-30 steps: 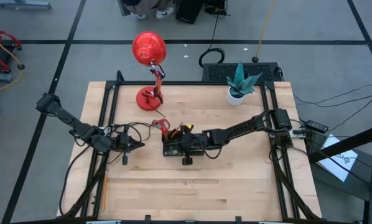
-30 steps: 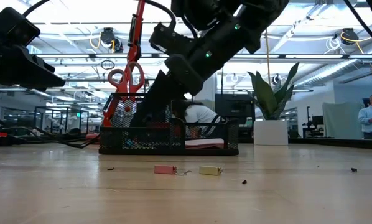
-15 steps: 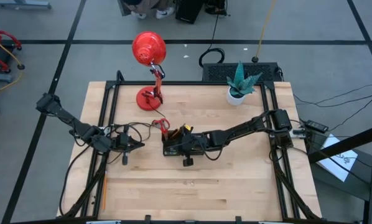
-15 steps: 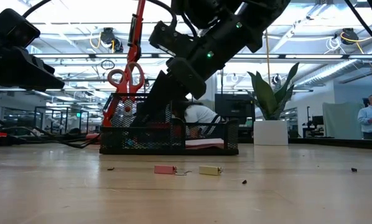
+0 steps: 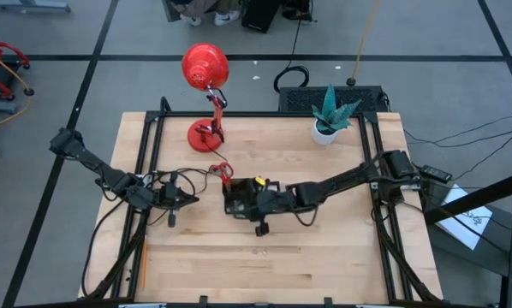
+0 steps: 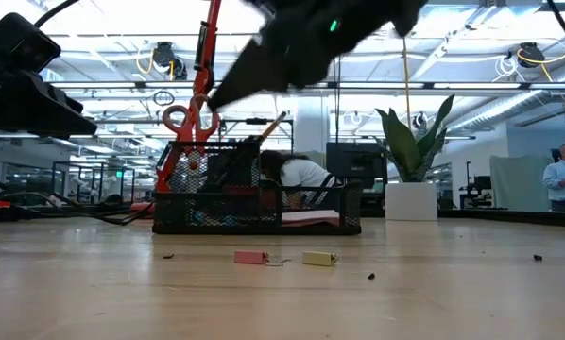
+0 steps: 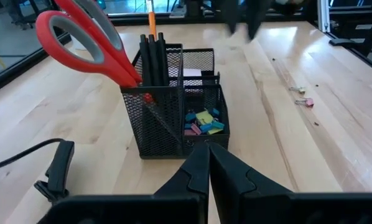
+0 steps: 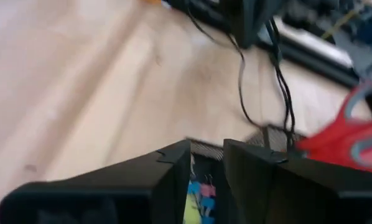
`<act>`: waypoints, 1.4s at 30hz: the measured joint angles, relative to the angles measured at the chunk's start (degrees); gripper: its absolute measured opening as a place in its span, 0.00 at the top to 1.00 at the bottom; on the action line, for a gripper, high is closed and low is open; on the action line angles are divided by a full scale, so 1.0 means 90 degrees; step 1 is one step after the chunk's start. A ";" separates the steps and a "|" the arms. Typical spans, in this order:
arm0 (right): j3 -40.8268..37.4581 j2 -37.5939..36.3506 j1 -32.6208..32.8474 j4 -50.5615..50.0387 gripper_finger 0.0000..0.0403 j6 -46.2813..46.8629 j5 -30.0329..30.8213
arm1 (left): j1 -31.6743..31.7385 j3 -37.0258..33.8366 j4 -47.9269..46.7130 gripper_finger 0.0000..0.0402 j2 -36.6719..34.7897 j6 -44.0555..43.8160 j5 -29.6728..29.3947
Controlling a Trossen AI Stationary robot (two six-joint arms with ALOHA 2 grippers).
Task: Pick and place office supplies into organizer
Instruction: Put the green binder clip into the black desk organizer
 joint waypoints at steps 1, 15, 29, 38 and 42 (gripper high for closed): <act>0.0000 -0.0116 0.0076 -0.0020 0.79 -0.0029 -0.0007 | 0.0000 0.0000 -0.0002 0.95 0.0000 -0.0057 0.0014; -0.1501 -0.1450 0.1052 0.1345 1.00 0.0602 0.0831 | -0.0326 0.0000 0.1184 0.95 0.0634 -0.0764 0.1184; -0.4675 -0.3008 0.1043 0.4482 1.00 0.1224 0.1312 | -0.1017 0.1772 0.3308 0.95 0.5449 -0.0374 0.0392; -0.5063 -0.3606 0.1053 0.4706 1.00 0.1270 0.1322 | -0.0544 0.3511 0.3280 0.95 0.7389 -0.1177 -0.0083; -0.5068 -0.3625 0.1051 0.4688 1.00 0.1117 0.1317 | -0.0428 0.4115 0.2868 0.95 0.7945 -0.1946 0.0280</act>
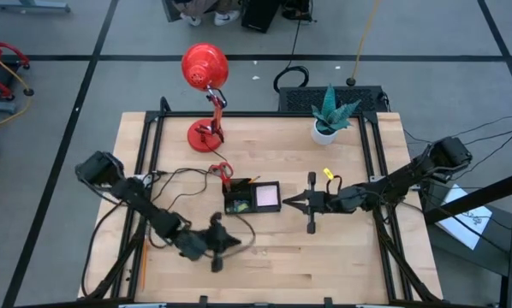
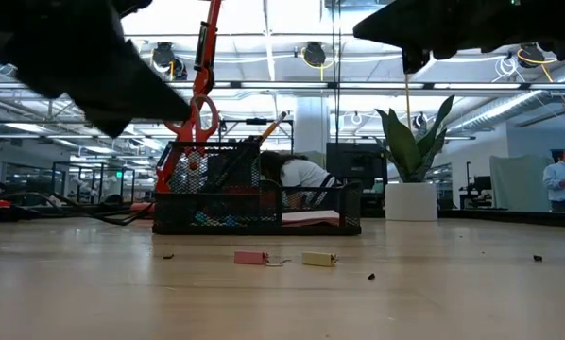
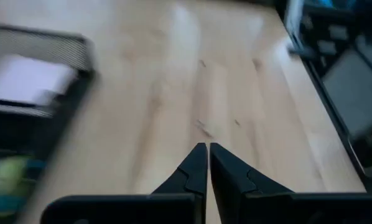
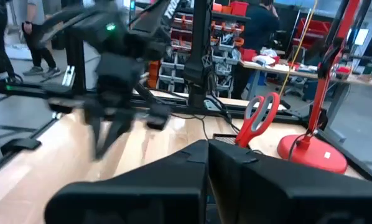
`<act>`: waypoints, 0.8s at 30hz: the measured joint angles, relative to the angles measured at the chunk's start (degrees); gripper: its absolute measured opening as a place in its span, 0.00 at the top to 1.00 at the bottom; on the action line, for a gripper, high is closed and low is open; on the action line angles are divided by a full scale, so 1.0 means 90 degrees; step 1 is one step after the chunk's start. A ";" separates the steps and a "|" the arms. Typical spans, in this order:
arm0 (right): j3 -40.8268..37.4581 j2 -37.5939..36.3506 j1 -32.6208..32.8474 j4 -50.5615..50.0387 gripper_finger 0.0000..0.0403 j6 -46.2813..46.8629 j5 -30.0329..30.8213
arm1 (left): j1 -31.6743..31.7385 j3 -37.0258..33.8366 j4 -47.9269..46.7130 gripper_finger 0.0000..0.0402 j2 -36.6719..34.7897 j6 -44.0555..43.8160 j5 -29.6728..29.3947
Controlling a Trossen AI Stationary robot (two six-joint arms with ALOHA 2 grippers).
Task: Pick and place office supplies into organizer
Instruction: Put the green binder clip into the black desk organizer
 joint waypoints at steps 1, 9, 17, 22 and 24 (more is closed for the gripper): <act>0.0000 0.0001 -0.0003 0.0002 1.00 -0.0104 -0.0001 | -0.0013 0.0192 -0.0140 0.94 0.0210 -0.0010 0.0110; 0.0000 0.0002 0.0064 -0.0057 1.00 -0.0220 -0.0012 | 0.0053 0.1801 -0.0742 0.70 0.1710 -0.0103 -0.0105; 0.0000 -0.0056 0.0424 -0.0368 1.00 -0.0597 -0.0017 | 0.0526 0.3198 -0.2034 0.49 0.2329 -0.0049 0.0103; 0.0000 -0.0605 0.0579 -0.1143 1.00 -0.0713 -0.0014 | 0.0693 0.3373 -0.2802 0.49 0.2323 -0.0162 0.0381; 0.0000 -0.0944 0.0635 -0.1611 1.00 -0.0732 -0.0012 | 0.0700 0.3372 -0.2753 0.50 0.2325 0.0040 0.0778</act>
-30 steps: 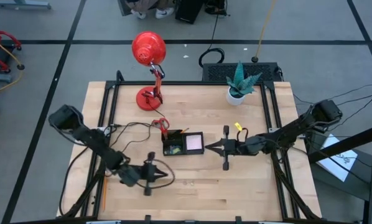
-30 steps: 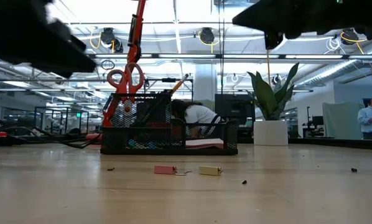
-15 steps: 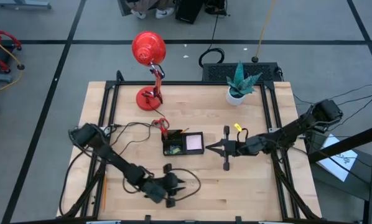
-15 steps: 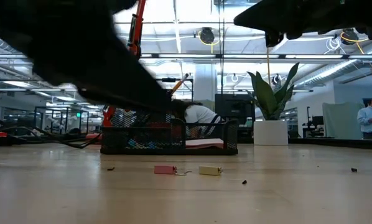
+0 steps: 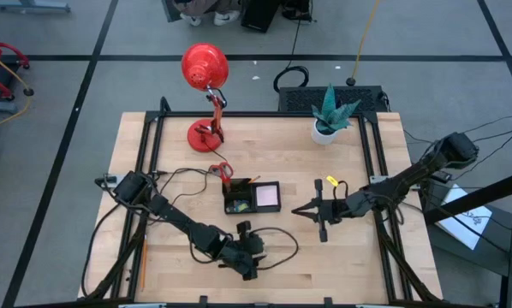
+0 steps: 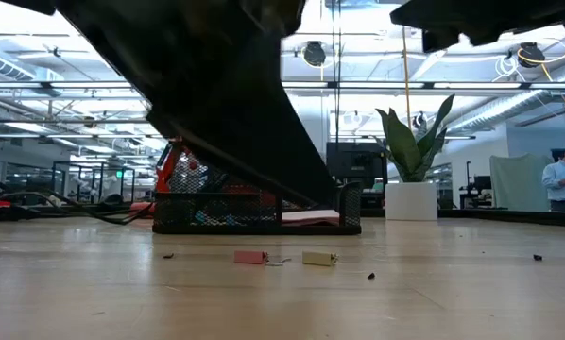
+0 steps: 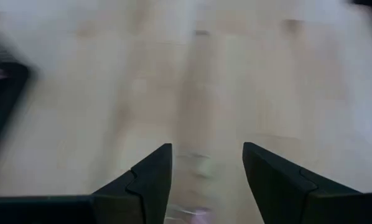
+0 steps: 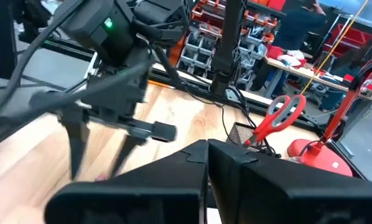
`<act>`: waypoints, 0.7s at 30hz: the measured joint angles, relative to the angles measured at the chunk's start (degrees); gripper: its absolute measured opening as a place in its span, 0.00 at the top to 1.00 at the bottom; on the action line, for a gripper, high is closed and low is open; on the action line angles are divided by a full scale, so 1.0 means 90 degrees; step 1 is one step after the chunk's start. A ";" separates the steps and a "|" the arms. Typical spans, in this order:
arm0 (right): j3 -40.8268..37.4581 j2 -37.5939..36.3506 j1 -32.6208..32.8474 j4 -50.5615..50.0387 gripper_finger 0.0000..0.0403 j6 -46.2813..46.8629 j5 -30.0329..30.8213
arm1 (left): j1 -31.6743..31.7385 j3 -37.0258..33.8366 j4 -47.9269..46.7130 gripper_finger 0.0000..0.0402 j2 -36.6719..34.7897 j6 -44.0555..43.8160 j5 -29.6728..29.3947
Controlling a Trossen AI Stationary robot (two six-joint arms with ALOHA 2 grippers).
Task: Pick and place office supplies into organizer
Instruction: Put the green binder clip into the black desk organizer
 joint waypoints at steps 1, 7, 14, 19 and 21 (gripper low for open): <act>0.0000 -0.0171 0.0021 -0.0205 1.00 -0.0010 0.0001 | 0.0010 -0.0002 0.0078 0.50 -0.0002 0.0055 0.0202; 0.0000 -0.0963 0.0053 -0.1266 1.00 0.0331 0.0012 | 0.0141 -0.0007 0.0146 0.53 0.0080 0.0030 0.0592; 0.0002 -0.1044 0.0053 -0.1626 1.00 0.0523 0.0010 | 0.0197 -0.0003 0.0065 0.54 0.0098 -0.0007 0.0704; 0.0002 -0.1041 0.0053 -0.1662 1.00 0.0526 0.0010 | 0.0204 -0.0003 0.0133 0.54 0.0225 -0.0149 0.0775; 0.0002 -0.1039 0.0053 -0.1673 1.00 0.0526 0.0004 | 0.0219 0.0000 0.0122 0.54 0.0302 -0.0210 0.0794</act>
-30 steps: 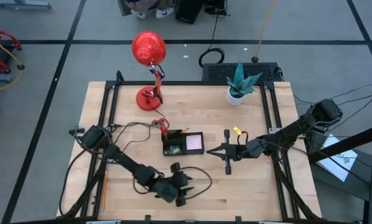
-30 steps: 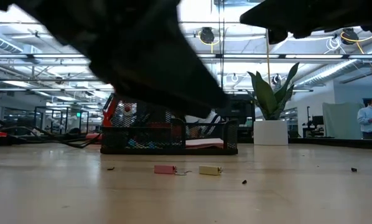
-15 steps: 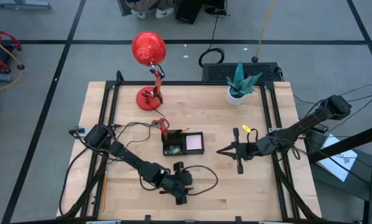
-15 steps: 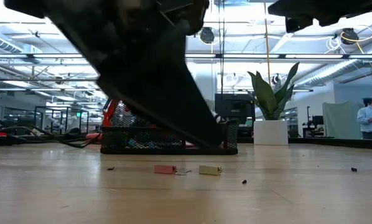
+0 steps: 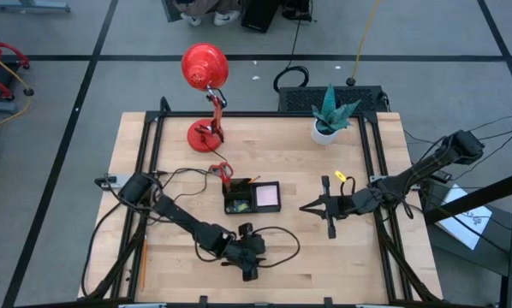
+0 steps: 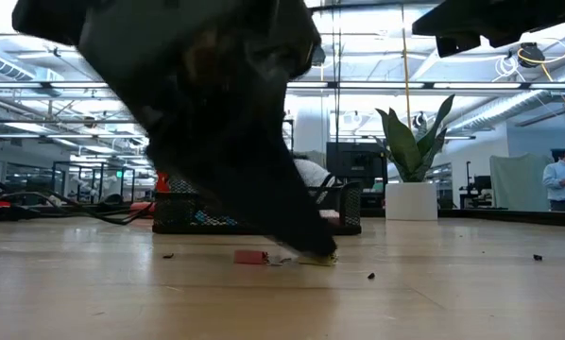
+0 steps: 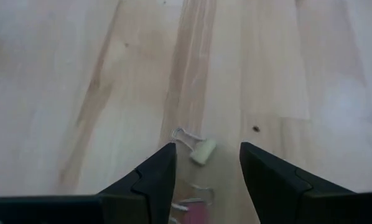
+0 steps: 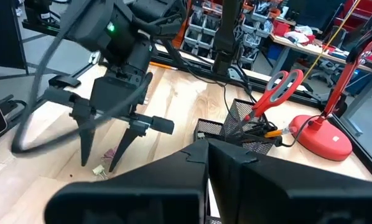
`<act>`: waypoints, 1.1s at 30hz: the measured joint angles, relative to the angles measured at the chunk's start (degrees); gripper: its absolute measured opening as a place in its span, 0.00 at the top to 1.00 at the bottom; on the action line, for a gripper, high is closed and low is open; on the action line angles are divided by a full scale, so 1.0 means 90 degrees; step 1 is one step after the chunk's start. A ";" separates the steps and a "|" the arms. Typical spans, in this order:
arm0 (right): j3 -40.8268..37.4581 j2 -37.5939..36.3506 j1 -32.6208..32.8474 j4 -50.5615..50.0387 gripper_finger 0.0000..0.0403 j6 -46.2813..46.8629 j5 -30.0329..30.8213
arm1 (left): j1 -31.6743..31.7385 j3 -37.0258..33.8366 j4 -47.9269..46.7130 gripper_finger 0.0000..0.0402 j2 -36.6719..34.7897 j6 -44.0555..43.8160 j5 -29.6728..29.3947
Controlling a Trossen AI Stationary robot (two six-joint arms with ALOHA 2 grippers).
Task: Pick and place office supplies into organizer
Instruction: Put the green binder clip into the black desk organizer
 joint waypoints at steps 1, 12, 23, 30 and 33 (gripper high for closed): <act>0.0000 -0.0002 0.0000 0.0000 1.00 0.0000 -0.0002 | 0.0000 -0.0003 0.0010 0.54 0.0047 -0.0010 -0.0011; 0.0000 -0.0002 -0.0002 -0.0036 1.00 0.0000 -0.0004 | 0.0006 0.0018 0.0299 0.54 0.0261 -0.0113 0.0032; 0.0000 -0.0002 -0.0002 -0.0036 1.00 0.0002 -0.0007 | -0.0008 0.0025 -0.0018 0.54 0.0271 0.0028 -0.0007; 0.0000 -0.0002 -0.0002 -0.0036 1.00 0.0002 -0.0007 | -0.0015 0.0013 -0.0098 0.58 0.0278 0.0153 -0.0170; 0.0000 -0.0002 -0.0002 -0.0036 1.00 0.0002 -0.0007 | -0.0011 0.0008 -0.0117 0.66 0.0281 0.0170 -0.0217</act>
